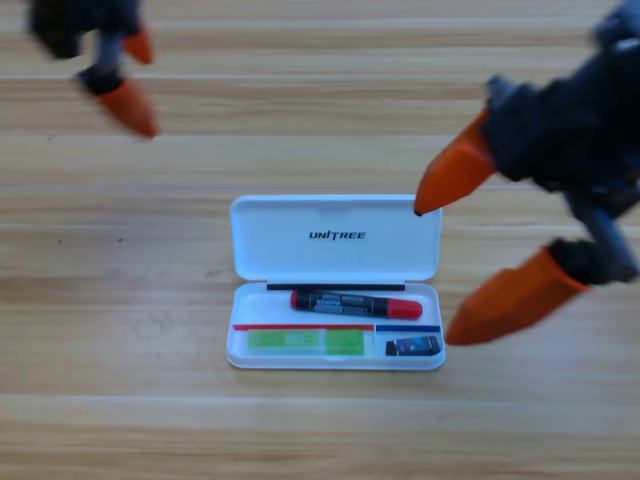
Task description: Clean up eraser and pencils
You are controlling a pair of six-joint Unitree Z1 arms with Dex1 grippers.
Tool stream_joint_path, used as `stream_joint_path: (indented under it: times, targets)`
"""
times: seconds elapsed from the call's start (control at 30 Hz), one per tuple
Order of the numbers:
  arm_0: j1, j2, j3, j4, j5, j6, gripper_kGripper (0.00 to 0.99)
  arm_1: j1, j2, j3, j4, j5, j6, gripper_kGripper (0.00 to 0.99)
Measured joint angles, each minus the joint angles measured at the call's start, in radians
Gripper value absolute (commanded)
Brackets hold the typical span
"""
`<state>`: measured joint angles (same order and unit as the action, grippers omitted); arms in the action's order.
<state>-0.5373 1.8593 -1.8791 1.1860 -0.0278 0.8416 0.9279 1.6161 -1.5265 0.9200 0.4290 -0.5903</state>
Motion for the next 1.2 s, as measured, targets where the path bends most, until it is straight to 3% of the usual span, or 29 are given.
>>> stream_joint_path:
  times: [0.2, 0.3, 0.53, 0.9, 1.2]
  targets:
    - [0.06, 0.182, -0.15, 0.0, -0.062, 0.004, 0.204, 0.0, -0.089, 0.03, -0.046, 0.083, 0.031, 0.989]
    - [0.082, 0.247, -0.195, 0.0, -0.085, 0.027, 0.006, 0.0, -0.101, 0.033, -0.049, 0.111, 0.038, 0.989]
    - [0.108, 0.302, -0.253, -0.002, -0.122, 0.04, 0.0, 0.0, -0.101, 0.046, -0.051, 0.145, 0.039, 0.989]
    - [0.16, 0.343, -0.188, -0.064, -0.395, 0.048, 0.0, 0.0, -0.101, 0.051, -0.06, 0.145, 0.052, 0.989]
    - [0.192, 0.48, -0.179, -0.088, -0.464, 0.061, 0.0, 0.0, -0.101, 0.051, -0.061, 0.145, 0.052, 0.989]
